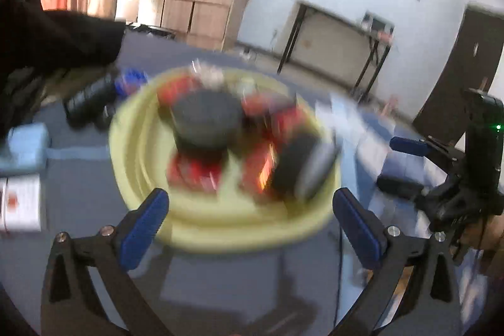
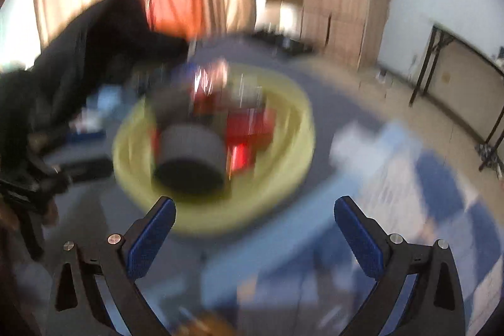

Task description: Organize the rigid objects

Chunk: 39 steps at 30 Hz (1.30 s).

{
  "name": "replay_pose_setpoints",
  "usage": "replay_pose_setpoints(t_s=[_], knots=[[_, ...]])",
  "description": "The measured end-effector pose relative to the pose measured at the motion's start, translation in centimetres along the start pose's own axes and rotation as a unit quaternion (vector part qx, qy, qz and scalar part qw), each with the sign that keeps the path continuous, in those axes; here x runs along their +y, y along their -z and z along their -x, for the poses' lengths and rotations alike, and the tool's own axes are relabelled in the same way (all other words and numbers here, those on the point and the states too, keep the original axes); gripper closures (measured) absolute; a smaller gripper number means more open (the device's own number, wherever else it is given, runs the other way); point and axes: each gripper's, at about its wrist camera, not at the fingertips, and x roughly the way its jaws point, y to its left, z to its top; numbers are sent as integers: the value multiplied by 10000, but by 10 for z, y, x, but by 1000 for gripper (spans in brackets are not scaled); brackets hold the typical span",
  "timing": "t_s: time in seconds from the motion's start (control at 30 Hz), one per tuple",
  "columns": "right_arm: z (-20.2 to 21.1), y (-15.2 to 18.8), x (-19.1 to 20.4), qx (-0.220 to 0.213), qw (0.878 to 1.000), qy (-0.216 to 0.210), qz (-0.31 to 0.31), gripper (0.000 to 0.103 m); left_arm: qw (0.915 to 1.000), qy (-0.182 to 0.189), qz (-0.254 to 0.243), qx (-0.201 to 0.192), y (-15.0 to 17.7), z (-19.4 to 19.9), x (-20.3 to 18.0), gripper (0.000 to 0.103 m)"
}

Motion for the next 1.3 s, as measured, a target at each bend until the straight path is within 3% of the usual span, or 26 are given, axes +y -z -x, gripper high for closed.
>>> replay_pose_setpoints(t_s=[0.13, 0.2, 0.37, 1.3], knots=[[-41, 32, 8, 582, 9982, 14, 150, 0, 9977, -336, -263, 526, 45, -27, -24, 0], [-49, 32, 11, 403, 9987, 57, 301, 0, 9953, -423, -405, 770, 54, -41, -27, 0], [-67, 20, 13, 469, 9982, 285, 238, 0, 9910, -914, -350, 915, 36, -70, -28, 0], [-74, 23, 14, 388, 9983, 386, 198, 0, 9912, -910, -355, 891, 38, -67, -33, 0]])
